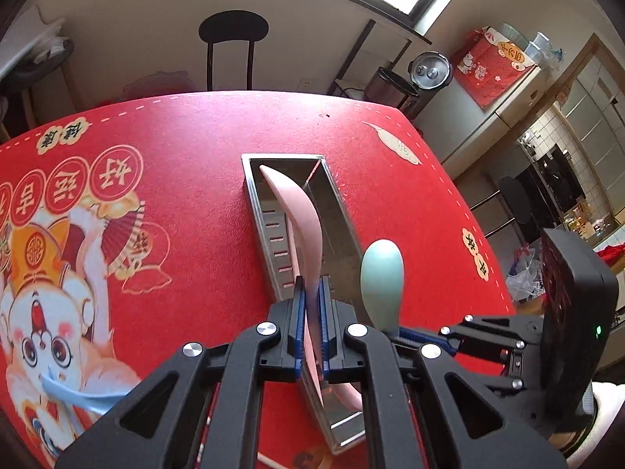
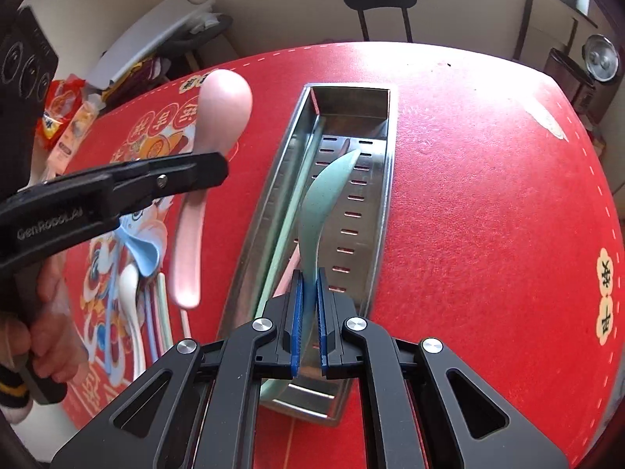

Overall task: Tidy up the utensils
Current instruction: 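Lower both spoons into the steel tray and open both grippers, then move both open tools back over the utensil pile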

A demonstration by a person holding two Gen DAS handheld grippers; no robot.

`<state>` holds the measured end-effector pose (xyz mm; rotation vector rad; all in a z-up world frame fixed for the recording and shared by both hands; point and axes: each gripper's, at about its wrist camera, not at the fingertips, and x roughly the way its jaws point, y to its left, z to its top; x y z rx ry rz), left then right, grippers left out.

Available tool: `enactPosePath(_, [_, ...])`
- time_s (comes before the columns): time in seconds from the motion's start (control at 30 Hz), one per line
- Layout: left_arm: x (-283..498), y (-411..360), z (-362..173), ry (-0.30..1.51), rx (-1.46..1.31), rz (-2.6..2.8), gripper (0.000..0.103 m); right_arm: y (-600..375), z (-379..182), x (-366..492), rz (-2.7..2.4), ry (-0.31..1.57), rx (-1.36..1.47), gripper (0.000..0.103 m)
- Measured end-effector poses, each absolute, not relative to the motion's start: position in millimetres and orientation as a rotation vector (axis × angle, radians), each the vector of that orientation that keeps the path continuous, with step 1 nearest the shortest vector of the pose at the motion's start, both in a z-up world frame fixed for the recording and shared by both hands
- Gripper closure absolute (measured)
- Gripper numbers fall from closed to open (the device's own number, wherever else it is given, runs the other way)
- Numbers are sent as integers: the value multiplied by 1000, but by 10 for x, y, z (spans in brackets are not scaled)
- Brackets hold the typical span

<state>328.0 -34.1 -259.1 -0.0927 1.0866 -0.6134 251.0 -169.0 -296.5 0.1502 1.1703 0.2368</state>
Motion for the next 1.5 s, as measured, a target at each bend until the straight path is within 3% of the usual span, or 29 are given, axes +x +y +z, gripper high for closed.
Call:
enactPosePath(0.57, [3892, -818, -3039, 1206, 16, -576, 96, -1673, -3278, 2641, 211, 1260, 183, 96])
enactPosePath(0.77, [3825, -678, -2893, 1174, -6, -605, 90, -1733, -3200, 2556, 180, 1243, 242, 94])
enactPosePath(0.8, [3799, -624, -2839, 1163, -6, -608, 88, -1743, -3161, 2539, 173, 1233, 253, 94])
enactPosePath(0.87, [3718, -497, -2712, 1135, -11, -609, 71, -1747, -3064, 2483, 162, 1202, 284, 94])
enactPosePath(0.93, [3602, -309, -2562, 1084, -14, -602, 39, -1777, -2962, 2381, 148, 1166, 305, 94])
enactPosePath(0.97, [3535, -211, -2497, 1062, -12, -592, 31, -1786, -2924, 2330, 142, 1155, 309, 90])
enactPosePath(1.0, [3476, -114, -2441, 1050, -11, -582, 14, -1786, -2889, 2271, 137, 1142, 314, 84])
enactPosePath(1.03, [3408, -4, -2397, 1038, -18, -575, 6, -1792, -2852, 2230, 138, 1128, 320, 61])
enactPosePath(1.07, [3336, 125, -2358, 1026, -27, -564, 6, -1798, -2813, 2178, 139, 1106, 324, 33])
enactPosePath(1.1, [3266, 253, -2335, 1023, -34, -552, 6, -1788, -2766, 2110, 139, 1074, 327, 31])
enactPosePath(1.5, [2276, 1533, -2593, 1053, -106, -285, 6, -1224, -2885, 1588, 246, 1130, 198, 31])
